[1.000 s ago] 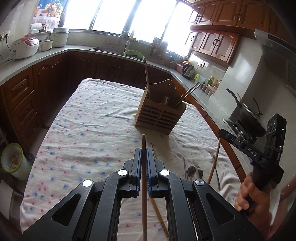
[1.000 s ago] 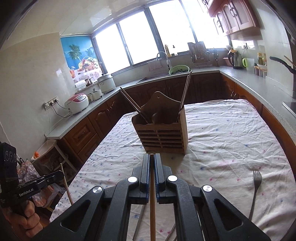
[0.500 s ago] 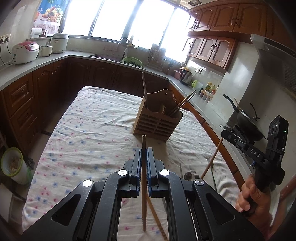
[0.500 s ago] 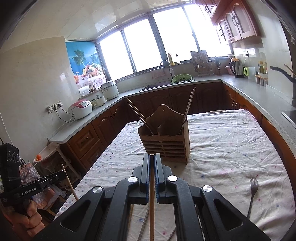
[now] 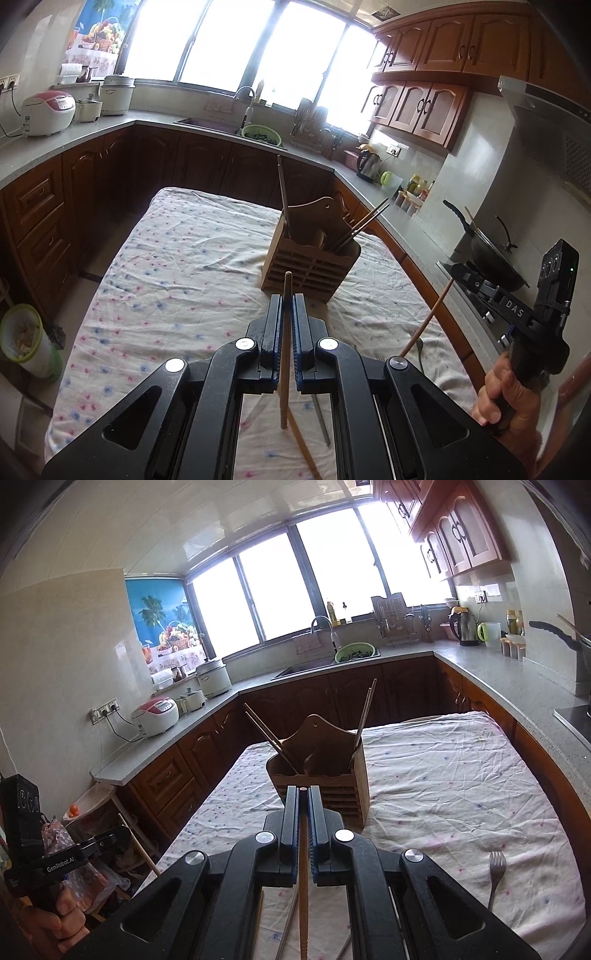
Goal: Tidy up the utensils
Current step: 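Lift both held chopsticks up toward the wooden holder, then lower both held chopsticks into the wooden holder, then open both tools to release the chopsticks inside the holder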
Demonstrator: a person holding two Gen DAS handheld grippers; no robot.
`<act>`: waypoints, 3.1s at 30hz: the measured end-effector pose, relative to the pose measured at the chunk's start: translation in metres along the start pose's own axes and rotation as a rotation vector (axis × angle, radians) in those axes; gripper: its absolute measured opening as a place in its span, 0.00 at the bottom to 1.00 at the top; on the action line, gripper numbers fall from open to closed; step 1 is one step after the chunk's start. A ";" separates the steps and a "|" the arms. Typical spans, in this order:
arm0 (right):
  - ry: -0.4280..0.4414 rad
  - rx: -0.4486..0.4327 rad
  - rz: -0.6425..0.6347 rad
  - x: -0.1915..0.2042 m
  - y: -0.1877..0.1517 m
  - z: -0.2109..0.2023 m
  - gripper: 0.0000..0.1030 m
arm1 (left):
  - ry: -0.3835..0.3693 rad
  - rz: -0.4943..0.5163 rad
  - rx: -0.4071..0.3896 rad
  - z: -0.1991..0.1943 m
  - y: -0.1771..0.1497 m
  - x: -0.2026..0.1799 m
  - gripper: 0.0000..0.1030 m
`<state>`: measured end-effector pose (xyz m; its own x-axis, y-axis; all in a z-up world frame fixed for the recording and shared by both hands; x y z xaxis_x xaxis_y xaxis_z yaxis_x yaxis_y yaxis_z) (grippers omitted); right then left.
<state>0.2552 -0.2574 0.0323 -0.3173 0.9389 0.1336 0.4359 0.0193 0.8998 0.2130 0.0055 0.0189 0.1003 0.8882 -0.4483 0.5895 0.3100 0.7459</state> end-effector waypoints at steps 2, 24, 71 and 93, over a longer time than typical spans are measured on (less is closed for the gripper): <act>-0.007 -0.014 0.004 -0.003 0.005 0.000 0.04 | -0.005 0.002 -0.009 0.002 0.007 -0.003 0.04; -0.074 -0.242 0.029 -0.038 0.133 0.029 0.04 | -0.075 0.080 -0.230 0.033 0.152 -0.063 0.04; -0.162 -0.127 0.160 -0.098 0.071 0.145 0.07 | 0.055 -0.005 -0.103 0.208 0.130 -0.015 0.04; -0.155 -0.150 0.229 -0.105 0.050 0.090 0.90 | 0.139 -0.135 -0.086 0.144 0.091 0.033 0.95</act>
<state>0.3855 -0.3242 0.0257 -0.0879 0.9545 0.2851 0.3486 -0.2387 0.9064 0.3852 0.0145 0.0011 -0.0902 0.8729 -0.4795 0.5193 0.4521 0.7253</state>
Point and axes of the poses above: each gripper's, at about its wrist camera, not at the fingertips, and z roughly the way its jaws point, x to its left, y to its top, the point moved 8 cm from there along z, roughly the way its jaws point, and after that the axes turned 8 degrees about -z, right-handed, at the moved point
